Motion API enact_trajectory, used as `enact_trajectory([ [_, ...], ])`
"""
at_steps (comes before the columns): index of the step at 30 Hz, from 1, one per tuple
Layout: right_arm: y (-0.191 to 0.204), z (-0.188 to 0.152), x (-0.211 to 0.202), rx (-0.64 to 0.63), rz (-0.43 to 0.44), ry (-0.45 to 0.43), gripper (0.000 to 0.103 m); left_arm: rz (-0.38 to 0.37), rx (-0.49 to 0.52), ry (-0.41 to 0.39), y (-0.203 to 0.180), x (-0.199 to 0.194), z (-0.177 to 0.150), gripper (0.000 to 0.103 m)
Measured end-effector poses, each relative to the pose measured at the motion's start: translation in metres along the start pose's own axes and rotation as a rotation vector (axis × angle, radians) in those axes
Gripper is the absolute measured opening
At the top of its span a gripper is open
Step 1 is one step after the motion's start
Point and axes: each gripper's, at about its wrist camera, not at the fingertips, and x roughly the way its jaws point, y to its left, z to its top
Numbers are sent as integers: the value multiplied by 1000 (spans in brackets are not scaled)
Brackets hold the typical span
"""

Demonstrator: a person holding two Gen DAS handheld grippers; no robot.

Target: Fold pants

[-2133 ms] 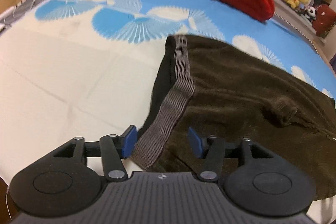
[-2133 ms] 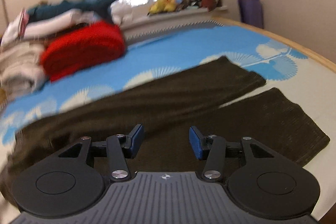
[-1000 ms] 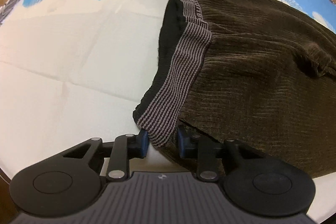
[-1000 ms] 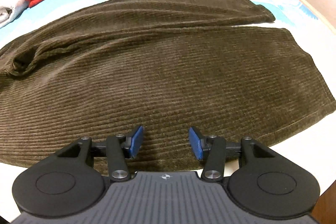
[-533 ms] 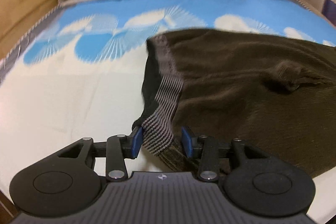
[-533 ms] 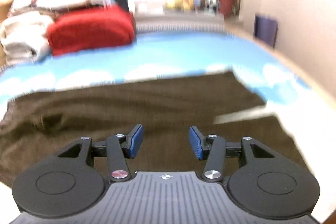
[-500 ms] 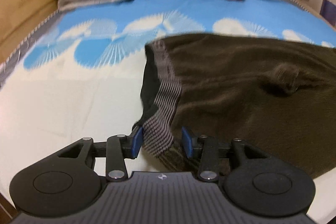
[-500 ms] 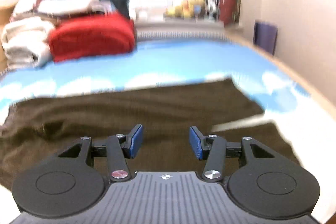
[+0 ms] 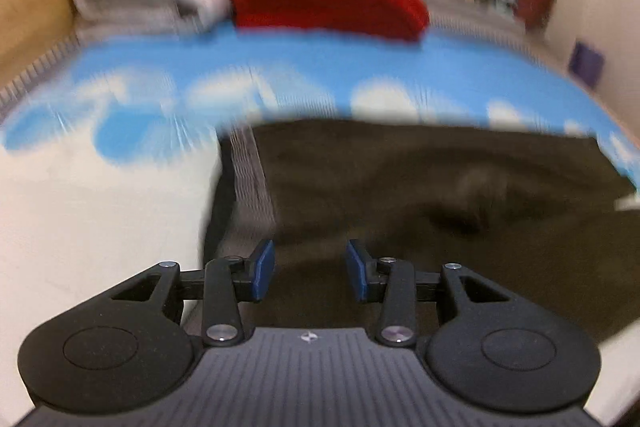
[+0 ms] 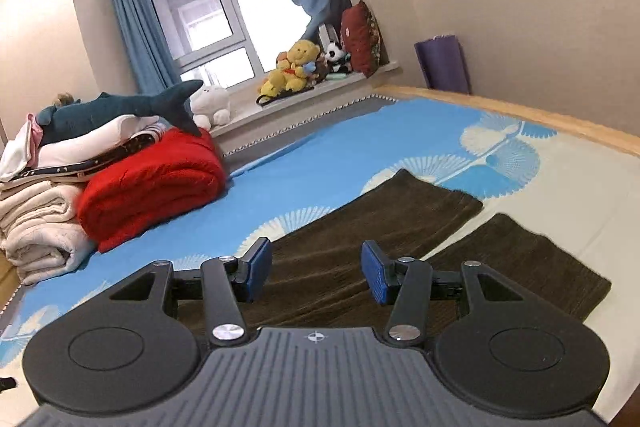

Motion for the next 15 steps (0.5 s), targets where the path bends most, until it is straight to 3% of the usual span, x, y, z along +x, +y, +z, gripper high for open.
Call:
enact_trajectory([
  [2, 1, -4, 4, -21, -19, 24, 52, 14, 42, 118, -4, 22, -6, 44],
  [4, -2, -9, 13, -45, -57, 62, 52, 25, 37, 347, -2, 55, -23, 48],
  [5, -6, -13, 20, -54, -75, 87, 52, 35, 32, 386, 0, 63, -28, 48],
  [8, -14, -19, 37, -100, -91, 149, 52, 40, 37, 314, 0, 53, -18, 48],
  [11, -17, -24, 52, -203, -100, 172, 52, -17, 4, 230, 2, 40, -11, 48],
  [12, -19, -26, 59, -223, -95, 184, 52, -12, -3, 253, 2, 43, -12, 50],
  [14, -23, -28, 68, -231, -91, 204, 52, 46, 17, 388, -1, 64, -24, 51],
  [15, -25, -30, 73, -225, -86, 219, 52, 51, 28, 389, -4, 66, -26, 52],
])
